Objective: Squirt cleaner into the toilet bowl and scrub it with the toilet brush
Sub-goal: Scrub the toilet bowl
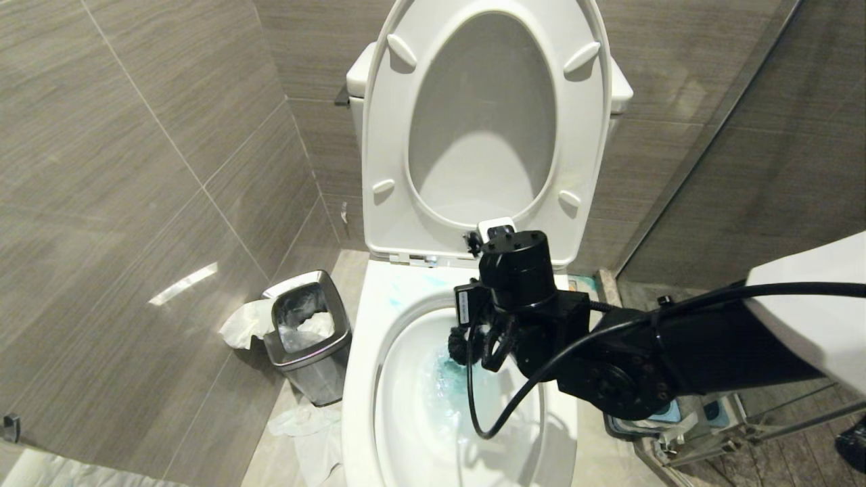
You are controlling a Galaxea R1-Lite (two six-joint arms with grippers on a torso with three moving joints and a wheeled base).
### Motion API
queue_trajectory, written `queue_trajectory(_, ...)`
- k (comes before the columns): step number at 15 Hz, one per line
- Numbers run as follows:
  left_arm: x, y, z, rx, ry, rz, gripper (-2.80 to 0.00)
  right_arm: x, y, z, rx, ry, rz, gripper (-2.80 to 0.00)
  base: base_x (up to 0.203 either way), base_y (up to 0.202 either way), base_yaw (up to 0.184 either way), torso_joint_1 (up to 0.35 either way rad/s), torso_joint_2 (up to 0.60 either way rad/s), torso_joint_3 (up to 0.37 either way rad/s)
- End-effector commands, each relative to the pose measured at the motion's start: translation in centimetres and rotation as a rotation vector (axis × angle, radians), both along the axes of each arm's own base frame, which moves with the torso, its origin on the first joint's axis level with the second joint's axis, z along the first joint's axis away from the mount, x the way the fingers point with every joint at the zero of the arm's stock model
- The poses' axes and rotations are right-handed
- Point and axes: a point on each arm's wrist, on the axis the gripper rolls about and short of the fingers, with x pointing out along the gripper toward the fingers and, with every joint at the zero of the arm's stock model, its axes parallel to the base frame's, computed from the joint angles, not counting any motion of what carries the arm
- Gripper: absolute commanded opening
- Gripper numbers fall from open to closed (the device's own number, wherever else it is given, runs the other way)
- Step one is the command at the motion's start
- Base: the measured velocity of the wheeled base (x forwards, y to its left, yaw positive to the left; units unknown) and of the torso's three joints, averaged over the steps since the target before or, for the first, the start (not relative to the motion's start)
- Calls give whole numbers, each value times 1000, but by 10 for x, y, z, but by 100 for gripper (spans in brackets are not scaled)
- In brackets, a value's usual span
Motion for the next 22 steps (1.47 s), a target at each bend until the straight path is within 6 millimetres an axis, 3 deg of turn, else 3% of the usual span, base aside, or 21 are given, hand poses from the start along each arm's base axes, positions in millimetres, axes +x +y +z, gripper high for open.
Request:
queue_trajectory(1, 0, 0, 0, 0, 1, 0, -280, -11, -10, 31, 52, -52, -1, -280, 0, 0, 0, 0, 0, 0)
queue_trajectory(5, 0, 0, 0, 0, 1, 2, -280, -3, -3, 10, 23, -16, 4, -280, 0, 0, 0, 0, 0, 0)
queue_trajectory(13, 0, 0, 0, 0, 1, 0, -280, 21, 21, -90, -87, 102, -1, -280, 0, 0, 0, 0, 0, 0)
queue_trajectory(15, 0, 0, 0, 0, 1, 0, -280, 24, 23, -105, -108, 122, -4, -280, 0, 0, 0, 0, 0, 0)
queue_trajectory(19, 0, 0, 0, 0, 1, -1, -280, 22, 23, -111, -120, 134, -6, -280, 0, 0, 0, 0, 0, 0)
queue_trajectory(22, 0, 0, 0, 0, 1, -1, -280, 12, 16, -82, -86, 96, 3, -280, 0, 0, 0, 0, 0, 0)
